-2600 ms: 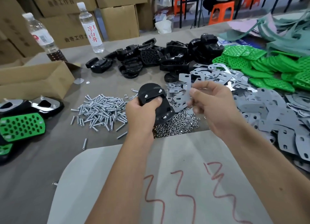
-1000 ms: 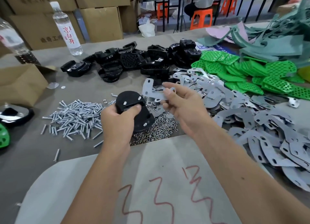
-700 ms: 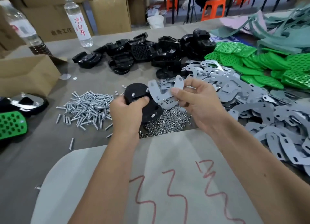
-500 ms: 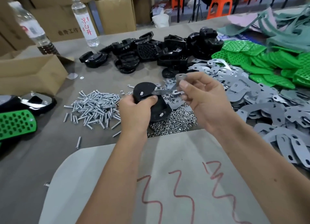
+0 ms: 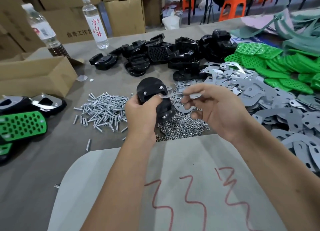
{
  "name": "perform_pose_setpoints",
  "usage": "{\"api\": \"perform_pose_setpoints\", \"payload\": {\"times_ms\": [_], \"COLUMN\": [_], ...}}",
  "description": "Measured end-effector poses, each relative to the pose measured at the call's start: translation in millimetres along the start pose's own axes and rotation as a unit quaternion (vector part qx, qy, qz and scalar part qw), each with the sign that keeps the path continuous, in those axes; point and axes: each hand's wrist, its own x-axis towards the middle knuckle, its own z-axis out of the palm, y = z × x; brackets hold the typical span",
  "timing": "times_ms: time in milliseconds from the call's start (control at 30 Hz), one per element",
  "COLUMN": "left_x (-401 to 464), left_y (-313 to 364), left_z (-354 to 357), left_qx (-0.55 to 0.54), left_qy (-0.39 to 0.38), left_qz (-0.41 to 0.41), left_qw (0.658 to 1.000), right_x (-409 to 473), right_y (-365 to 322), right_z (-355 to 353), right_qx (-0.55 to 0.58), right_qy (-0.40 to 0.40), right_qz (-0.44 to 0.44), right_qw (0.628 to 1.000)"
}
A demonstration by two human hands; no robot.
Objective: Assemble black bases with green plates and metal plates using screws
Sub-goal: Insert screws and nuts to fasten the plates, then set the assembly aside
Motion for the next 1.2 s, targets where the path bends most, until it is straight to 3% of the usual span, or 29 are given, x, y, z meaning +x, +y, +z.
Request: {"api": "perform_pose_setpoints", "payload": {"times_ms": [267,400,733,1033,1200], "left_x": [8,7,3,2,0], "left_y": [-5,-12,-14,-11,-10], "left_z": [-5,-2,1,1,1], "left_qx": [0.032,0.101,0.102,0.087,0.097], "left_qy": [0.042,0.036,0.012,0.018,0.005], "left_qz": [0.012,0.057,0.07,0.073,0.079], "left_qw": [0.999,0.993,0.992,0.993,0.992], "right_x": [3,3,3,2,1], "right_y": [8,15,23,22,18], "right_z": [2,13,19,20,22], "right_qx": [-0.019,-0.115,-0.131,-0.112,-0.104], "right_qy": [-0.008,0.027,0.102,0.101,0.086], "right_qz": [-0.051,-0.058,-0.03,-0.001,0.072], "right_qw": [0.999,0.991,0.986,0.989,0.988]}}
